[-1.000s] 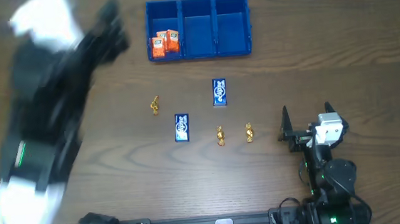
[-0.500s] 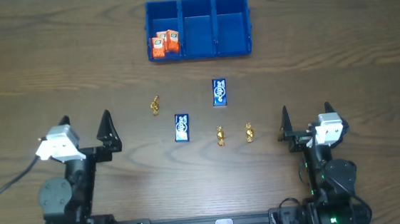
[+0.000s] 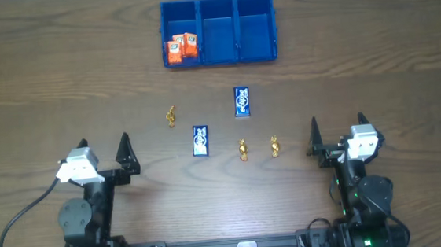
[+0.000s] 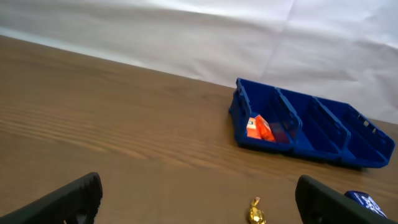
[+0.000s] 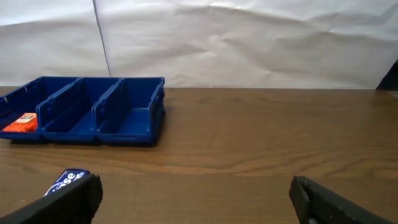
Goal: Sort Candies Into Trays
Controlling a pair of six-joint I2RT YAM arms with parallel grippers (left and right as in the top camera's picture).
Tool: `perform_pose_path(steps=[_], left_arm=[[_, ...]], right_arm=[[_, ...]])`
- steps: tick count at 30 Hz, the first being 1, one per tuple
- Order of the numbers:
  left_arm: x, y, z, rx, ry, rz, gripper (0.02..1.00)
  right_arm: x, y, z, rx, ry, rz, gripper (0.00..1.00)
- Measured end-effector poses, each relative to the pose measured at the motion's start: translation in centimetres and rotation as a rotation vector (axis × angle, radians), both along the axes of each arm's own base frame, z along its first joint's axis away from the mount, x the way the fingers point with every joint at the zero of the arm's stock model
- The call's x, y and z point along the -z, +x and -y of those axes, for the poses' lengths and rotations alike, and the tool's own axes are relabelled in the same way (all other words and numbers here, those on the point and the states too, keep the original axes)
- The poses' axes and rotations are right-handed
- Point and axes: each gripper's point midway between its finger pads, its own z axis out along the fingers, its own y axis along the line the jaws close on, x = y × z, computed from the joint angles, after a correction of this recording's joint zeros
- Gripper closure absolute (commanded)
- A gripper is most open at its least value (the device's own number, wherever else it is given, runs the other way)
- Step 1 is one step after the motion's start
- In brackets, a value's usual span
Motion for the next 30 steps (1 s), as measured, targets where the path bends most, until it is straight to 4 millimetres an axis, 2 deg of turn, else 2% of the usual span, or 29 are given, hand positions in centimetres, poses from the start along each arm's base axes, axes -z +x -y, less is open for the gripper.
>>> perform_pose_path(steps=[25,30], left_arm=[[-0.02,-0.01,-0.01,0.0,0.0,0.0,0.023],[-0.02,-0.01,-0.01,0.0,0.0,0.0,0.02]], right_arm=[[-0.01,0.0,0.16,0.01,-0.001,0.0,0.003],[-0.85,0.05,0.15,0.009,0.001,0.035,0.003]])
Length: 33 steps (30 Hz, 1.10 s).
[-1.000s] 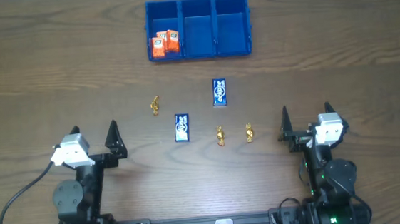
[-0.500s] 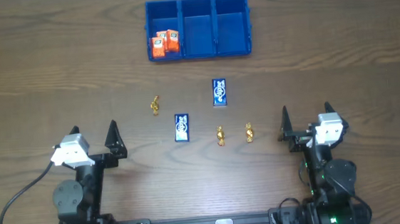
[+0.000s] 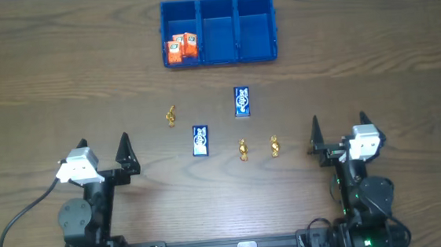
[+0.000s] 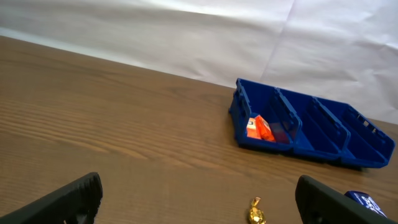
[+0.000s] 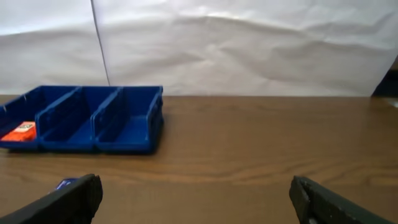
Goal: Sort Candies Into Trays
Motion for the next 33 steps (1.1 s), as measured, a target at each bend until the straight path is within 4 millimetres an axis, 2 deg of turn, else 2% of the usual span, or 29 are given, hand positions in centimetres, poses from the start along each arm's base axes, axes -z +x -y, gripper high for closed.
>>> perform_pose_path(steps=[5,9,11,16,19,21,25,28,33], left_arm=[[0.0,0.0,0.0,0.0,0.0,0.001,0.02],[0.0,0.0,0.0,0.0,0.0,0.001,0.02],[-0.1,0.0,0.0,0.0,0.0,0.001,0.02],[-0.1,0.0,0.0,0.0,0.0,0.0,0.02],[-0.1,0.0,0.0,0.0,0.0,0.001,0.023],[-0.1,0.0,0.0,0.0,0.0,0.001,0.02],[-0.1,0.0,0.0,0.0,0.0,0.001,0.02],[-0.1,0.0,0.0,0.0,0.0,0.001,0.023],[-0.1,0.0,0.0,0.0,0.0,0.001,0.023]], right_arm=[[0.0,0.3,-0.1,-0.002,0.021,-0.021,0.003],[0.6,1.0,-0.6,-0.019,0.077,-0.211,0.003],[-0.5,1.8,-1.2,-0.044,0.098,-0.333,0.003],[-4.2,5.0,-4.1,-0.151,0.139,-0.556,0.003],[-4.8,6.9,-7.9,-0.256,0.145,-0.699,0.003],[-4.2,7.3,-10.4,-0.304,0.141,-0.8,0.003],[-1.6,7.8,-17.8,-0.405,0.108,-1.011,0.003],[1.4,6.7,-22.0,-0.425,0.074,-1.164,0.003],[7.2,3.6,-26.3,-0.344,-0.033,-1.374,0.003]])
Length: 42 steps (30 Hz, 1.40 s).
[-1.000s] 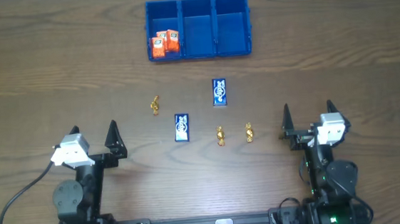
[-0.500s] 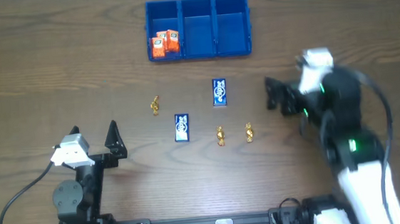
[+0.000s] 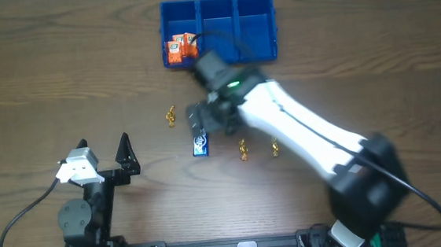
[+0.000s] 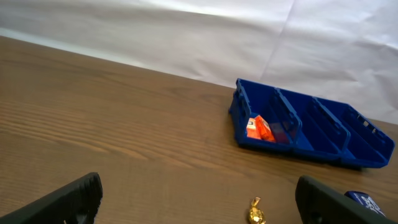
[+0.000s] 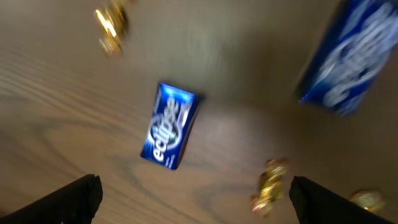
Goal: Sort Candies Into Trays
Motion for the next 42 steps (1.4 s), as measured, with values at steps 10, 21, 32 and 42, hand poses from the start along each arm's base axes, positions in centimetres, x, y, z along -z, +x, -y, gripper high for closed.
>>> perform_pose_path(steps=[10,21,32,42], left_arm=[[0.0,0.0,0.0,0.0,0.0,0.0,0.02],[0.0,0.0,0.0,0.0,0.0,0.0,0.02],[0.0,0.0,0.0,0.0,0.0,0.0,0.02],[0.0,0.0,0.0,0.0,0.0,0.0,0.02]], right_arm=[[5.3,-2.5,-2.8,0.095,-0.15,-0.042,0.003],[8.8,-0.8,-3.0,0.233,-0.208,-0.008,0.066],[8.9,0.0,-3.4,0.262,-0.197,0.016,0.351],[9.2,0.1,-3.5,0.269,-0.2,0.013,0.68]])
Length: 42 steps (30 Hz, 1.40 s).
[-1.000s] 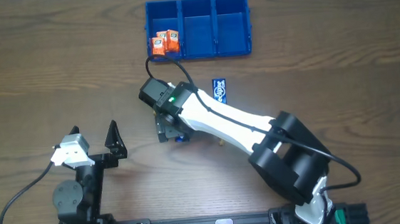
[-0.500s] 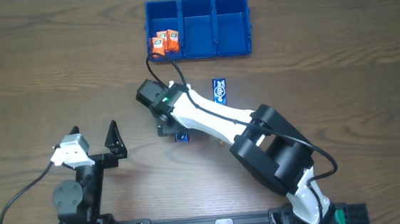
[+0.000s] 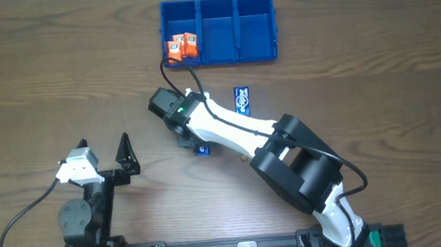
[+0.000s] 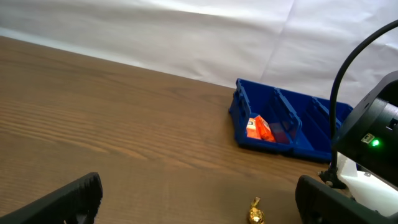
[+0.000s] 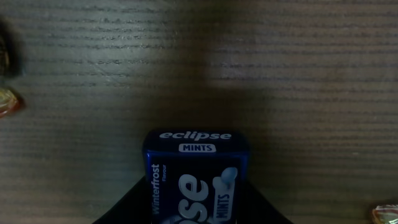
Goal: Sort Candies Into Trays
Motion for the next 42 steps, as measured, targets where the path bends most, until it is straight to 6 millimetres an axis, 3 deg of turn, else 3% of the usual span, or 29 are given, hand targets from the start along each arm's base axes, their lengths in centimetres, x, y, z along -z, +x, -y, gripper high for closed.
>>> perform_pose_path(steps=[6,9,11,13,17,20,21,23,25,27,30,35,38,40,42], left_arm=[[0.0,0.0,0.0,0.0,0.0,0.0,0.023],[0.0,0.0,0.0,0.0,0.0,0.0,0.02],[0.0,0.0,0.0,0.0,0.0,0.0,0.02],[0.0,0.0,0.0,0.0,0.0,0.0,0.02],[0.0,0.0,0.0,0.0,0.0,0.0,0.02],[0.0,0.0,0.0,0.0,0.0,0.0,0.02],[0.0,0.0,0.0,0.0,0.0,0.0,0.02],[0.0,0.0,0.0,0.0,0.0,0.0,0.02],[0.0,0.0,0.0,0.0,0.0,-0.001,0.02],[0.0,0.0,0.0,0.0,0.0,0.0,0.02],[0.0,0.0,0.0,0.0,0.0,0.0,0.023],[0.0,0.0,0.0,0.0,0.0,0.0,0.023],[0.0,0.0,0.0,0.0,0.0,0.0,0.02],[0.0,0.0,0.0,0.0,0.0,0.0,0.02],[0.0,0.0,0.0,0.0,0.0,0.0,0.02]], right_arm=[[-0.6,0.4,-0.2,-0.029,-0.005,0.015,0.711],[-2.8,1.7,-0.1,-0.065,-0.015,0.065,0.711],[-5.3,3.1,-0.2,-0.086,-0.002,0.115,0.711],[-9.3,5.7,0.1,-0.093,0.027,0.199,0.72],[-18.5,12.8,1.8,-0.051,0.1,0.429,0.726],[-23.8,17.3,4.2,-0.022,0.121,0.583,0.726],[-24.2,17.7,4.4,-0.02,0.122,0.598,0.728],[-26.6,20.5,6.5,0.003,0.111,0.694,0.724],[-26.9,22.3,6.9,0.012,0.11,0.741,0.724],[-25.6,24.0,6.8,0.013,0.099,0.756,0.717],[-21.2,25.8,6.0,-0.005,0.069,0.722,0.7],[-13.9,27.2,5.1,-0.031,0.022,0.638,0.656],[-11.6,27.2,5.3,-0.034,0.004,0.602,0.516],[-11.4,27.3,5.4,-0.039,0.0,0.599,0.411],[-11.6,27.6,5.7,-0.034,0.001,0.608,0.242]])
